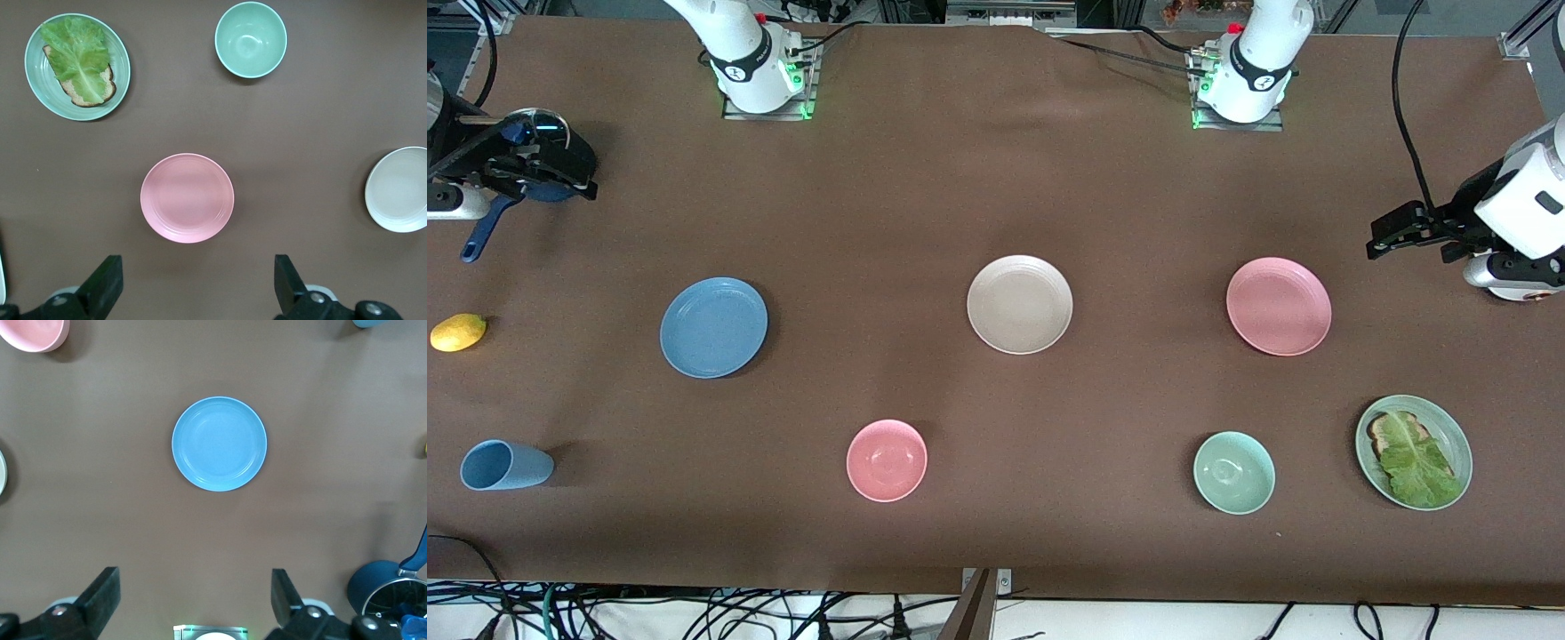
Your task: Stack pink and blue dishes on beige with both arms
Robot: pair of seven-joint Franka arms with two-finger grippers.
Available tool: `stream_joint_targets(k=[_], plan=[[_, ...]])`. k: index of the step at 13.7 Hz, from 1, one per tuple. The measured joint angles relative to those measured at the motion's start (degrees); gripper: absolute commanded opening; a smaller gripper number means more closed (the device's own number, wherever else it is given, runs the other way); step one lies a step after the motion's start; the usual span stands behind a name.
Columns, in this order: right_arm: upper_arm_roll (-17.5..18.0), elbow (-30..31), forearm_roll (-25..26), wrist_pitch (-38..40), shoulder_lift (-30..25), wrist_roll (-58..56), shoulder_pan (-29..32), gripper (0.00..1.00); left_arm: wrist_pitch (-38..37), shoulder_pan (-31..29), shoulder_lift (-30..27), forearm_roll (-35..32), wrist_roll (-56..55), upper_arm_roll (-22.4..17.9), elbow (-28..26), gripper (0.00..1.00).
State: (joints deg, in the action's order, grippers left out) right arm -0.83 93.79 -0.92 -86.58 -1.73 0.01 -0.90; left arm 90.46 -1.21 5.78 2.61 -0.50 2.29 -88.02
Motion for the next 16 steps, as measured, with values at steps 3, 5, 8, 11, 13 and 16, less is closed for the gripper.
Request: stream_joint_targets(k=[3,5,8,11,13,16], plan=[[0.0,0.1,0.0,0.0,0.0,-0.1,0.0,1.0,0.07,0.0,0.01,0.0,0.0,0.0,1.14,1.0],[0.0,0.14,0.0,0.0,0.0,-0.1,0.0,1.0,0.07,0.01,0.01,0.0,0.0,0.0,1.63,1.0],[0.07,0.16,0.0,0.05,0.01,-0.1,0.0,1.0,0.07,0.02,0.04,0.0,0.0,0.0,1.65,1.0],[0.25,0.17,0.0,0.21,0.01,-0.11,0.0,1.0,0.07,0.11,0.04,0.0,0.0,0.15,1.69,1.0],[0.4,0.23,0.0,0.43,0.09,-0.11,0.0,1.0,0.07,0.31,0.04,0.0,0.0,0.22,1.74,1.0],[0.51,0.24,0.0,0.5,0.82,-0.24,0.0,1.0,0.07,0.44,0.05,0.0,0.0,0.33,1.75,1.0]])
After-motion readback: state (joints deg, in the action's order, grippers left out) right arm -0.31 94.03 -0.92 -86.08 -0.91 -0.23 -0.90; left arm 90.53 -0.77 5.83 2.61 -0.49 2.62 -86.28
